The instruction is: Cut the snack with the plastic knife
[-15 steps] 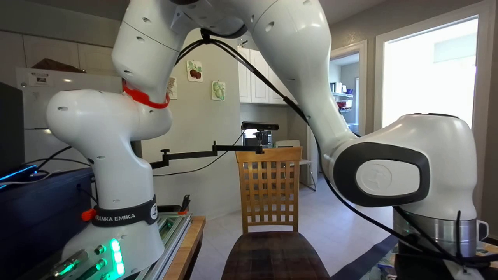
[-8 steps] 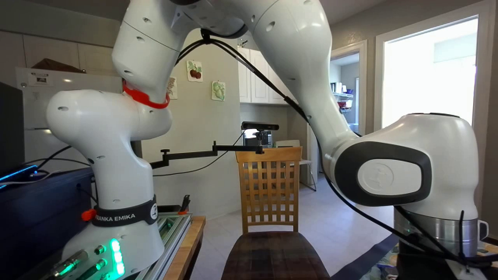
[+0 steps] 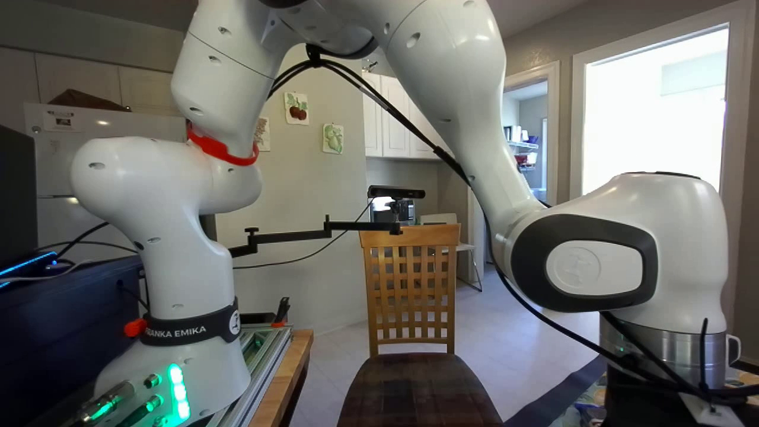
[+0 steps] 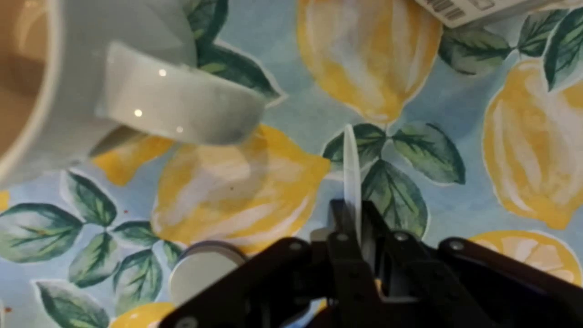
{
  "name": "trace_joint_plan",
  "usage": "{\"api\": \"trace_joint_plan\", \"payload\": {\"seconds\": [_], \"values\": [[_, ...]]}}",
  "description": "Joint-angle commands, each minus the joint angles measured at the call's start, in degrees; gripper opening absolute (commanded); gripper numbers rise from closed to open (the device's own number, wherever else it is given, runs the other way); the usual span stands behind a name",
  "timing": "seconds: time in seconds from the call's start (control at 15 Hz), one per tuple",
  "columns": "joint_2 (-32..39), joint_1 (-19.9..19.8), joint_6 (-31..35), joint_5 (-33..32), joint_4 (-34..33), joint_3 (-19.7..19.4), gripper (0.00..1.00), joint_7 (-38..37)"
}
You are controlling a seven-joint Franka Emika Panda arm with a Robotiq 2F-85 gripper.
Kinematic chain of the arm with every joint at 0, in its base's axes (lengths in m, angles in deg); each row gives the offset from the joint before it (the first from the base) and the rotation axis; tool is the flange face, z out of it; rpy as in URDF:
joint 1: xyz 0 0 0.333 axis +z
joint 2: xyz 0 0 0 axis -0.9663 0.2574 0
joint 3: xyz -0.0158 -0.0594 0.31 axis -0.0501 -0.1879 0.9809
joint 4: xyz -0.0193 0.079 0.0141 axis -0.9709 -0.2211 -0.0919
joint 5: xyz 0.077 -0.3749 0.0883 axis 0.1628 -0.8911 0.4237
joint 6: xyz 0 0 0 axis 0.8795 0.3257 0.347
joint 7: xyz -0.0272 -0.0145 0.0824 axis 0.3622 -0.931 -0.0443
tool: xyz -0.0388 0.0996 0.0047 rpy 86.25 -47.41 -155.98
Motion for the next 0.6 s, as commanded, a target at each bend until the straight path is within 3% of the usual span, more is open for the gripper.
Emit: {"api": "trace_joint_plan", "payload": {"seconds": [0.0, 0.27, 0.53], "values": [[-0.1, 0.2, -2.4, -0.2, -1.6, -0.6, 0.07, 4.3], [-0.3, 0.1, -2.6, -0.1, -1.8, -0.7, 0.00, 4.6], [-1.4, 0.6, -5.3, 1.3, -1.4, -1.1, 0.01, 2.2]]}}
